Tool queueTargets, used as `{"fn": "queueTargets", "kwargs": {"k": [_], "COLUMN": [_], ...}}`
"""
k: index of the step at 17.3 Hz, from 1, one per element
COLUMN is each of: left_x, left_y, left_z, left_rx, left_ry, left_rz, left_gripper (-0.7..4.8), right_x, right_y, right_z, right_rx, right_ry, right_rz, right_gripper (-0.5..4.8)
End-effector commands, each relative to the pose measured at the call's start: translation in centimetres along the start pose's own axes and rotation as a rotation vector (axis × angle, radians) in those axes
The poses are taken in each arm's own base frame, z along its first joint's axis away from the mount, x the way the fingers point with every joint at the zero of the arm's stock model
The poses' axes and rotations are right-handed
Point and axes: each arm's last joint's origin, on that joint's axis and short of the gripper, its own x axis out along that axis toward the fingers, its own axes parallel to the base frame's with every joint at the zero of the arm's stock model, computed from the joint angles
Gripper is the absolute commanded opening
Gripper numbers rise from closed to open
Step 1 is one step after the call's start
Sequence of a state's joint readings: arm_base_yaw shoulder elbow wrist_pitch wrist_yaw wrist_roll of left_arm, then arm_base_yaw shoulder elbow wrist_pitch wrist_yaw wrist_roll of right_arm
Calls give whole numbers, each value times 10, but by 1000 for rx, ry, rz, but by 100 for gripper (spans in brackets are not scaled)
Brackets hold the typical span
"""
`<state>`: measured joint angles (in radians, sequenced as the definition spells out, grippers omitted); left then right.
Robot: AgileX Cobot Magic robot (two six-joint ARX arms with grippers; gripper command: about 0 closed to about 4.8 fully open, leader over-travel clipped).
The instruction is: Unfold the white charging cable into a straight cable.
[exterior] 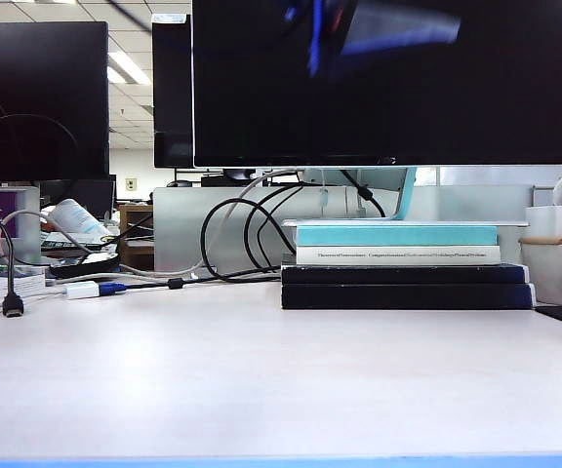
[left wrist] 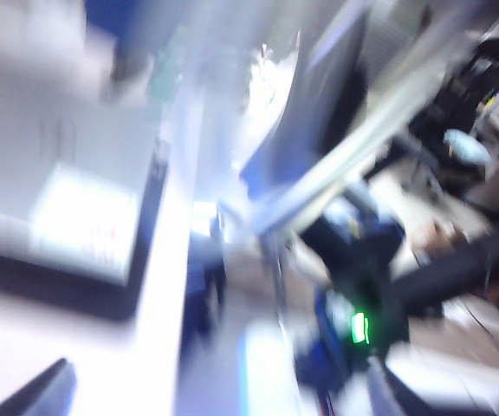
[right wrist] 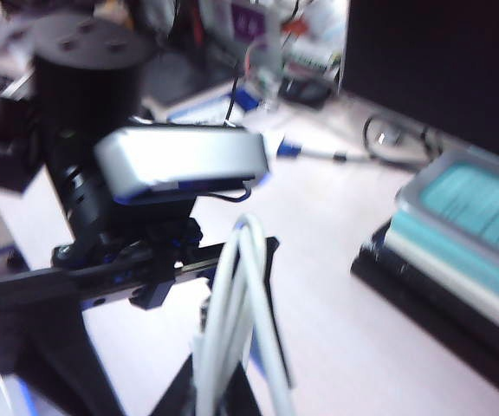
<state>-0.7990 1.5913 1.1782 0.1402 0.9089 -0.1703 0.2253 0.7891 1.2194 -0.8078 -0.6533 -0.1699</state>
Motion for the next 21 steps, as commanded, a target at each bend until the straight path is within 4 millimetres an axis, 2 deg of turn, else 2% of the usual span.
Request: {"fn": "queueTargets", "kwargs": {"k": [1,5,8,12,18,19,20,21], "left_x": [-3,-16,-24,-24,-21,-21,-21,-21], "left_y": [-5,-14,-24,-24,-19,-19,-19,-19], "left_z": [23,24,19,18,15,15,15,15], "left_rx": [135,234,291,242,183,176,178,170], "left_ry": [-196,-465,-613,-650,-659,-675,-676,-675], "left_rz": [40,-40,-95,-158,-162,-157,-158,-160], "left_gripper": [479,479,479,479,479,440,343,300], "right_x": [-8,-26,-28,-20,-16,-14,-12,-11], "right_y": [4,15,17,13,14,13,13,13], "right_z": [10,15,19,20,17,16,14,13], "right_rx": [-26,-81,-86,-37,-1,2,6,10], "right_ry": [-99,-196,-246,-329,-310,-304,-298,-294], "right_rz": [-35,-116,-97,11,141,155,160,171], "right_gripper": [-5,-5,-5,-5,-5,-5,-5,-5]}}
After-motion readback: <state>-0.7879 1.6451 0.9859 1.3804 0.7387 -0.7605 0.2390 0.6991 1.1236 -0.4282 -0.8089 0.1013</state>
